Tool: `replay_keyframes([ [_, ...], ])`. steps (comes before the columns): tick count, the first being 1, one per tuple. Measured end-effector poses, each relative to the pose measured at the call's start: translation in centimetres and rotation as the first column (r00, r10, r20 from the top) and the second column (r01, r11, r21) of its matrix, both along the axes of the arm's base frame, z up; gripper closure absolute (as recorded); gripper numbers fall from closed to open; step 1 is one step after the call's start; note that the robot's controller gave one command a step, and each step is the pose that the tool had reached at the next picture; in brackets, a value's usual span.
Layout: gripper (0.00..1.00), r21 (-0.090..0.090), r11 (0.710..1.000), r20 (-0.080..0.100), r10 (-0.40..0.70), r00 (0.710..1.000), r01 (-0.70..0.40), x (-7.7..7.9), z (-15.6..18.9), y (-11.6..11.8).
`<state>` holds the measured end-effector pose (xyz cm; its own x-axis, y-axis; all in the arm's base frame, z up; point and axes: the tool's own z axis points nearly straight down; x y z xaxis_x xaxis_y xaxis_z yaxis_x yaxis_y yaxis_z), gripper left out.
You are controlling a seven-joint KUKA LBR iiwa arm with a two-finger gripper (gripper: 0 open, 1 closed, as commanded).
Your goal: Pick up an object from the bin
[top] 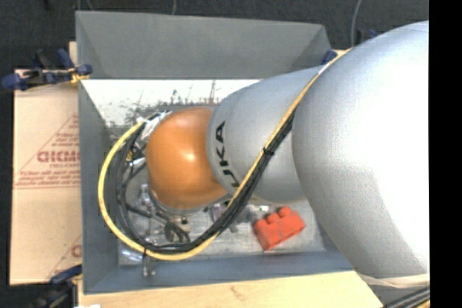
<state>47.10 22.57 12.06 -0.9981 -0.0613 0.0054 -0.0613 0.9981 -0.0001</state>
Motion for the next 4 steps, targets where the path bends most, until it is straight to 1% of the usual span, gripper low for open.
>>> replay_keyframes([
  [1, 0.0, 0.01, 0.999, 0.02, -0.046, 0.999, 0.046, 0.8, -0.8, 0.5],
  [2, 0.0, 0.003, 1.0, 0.014, -0.006, 1.0, 0.006, 8.5, 0.1, 0.8],
  [3, 0.0, 0.007, 0.986, 0.032, 0.167, 0.985, -0.167, 4.2, -4.4, -5.8],
  [4, 1.0, 0.007, 0.986, 0.036, 0.163, 0.986, -0.164, 4.3, -4.3, -5.8],
])
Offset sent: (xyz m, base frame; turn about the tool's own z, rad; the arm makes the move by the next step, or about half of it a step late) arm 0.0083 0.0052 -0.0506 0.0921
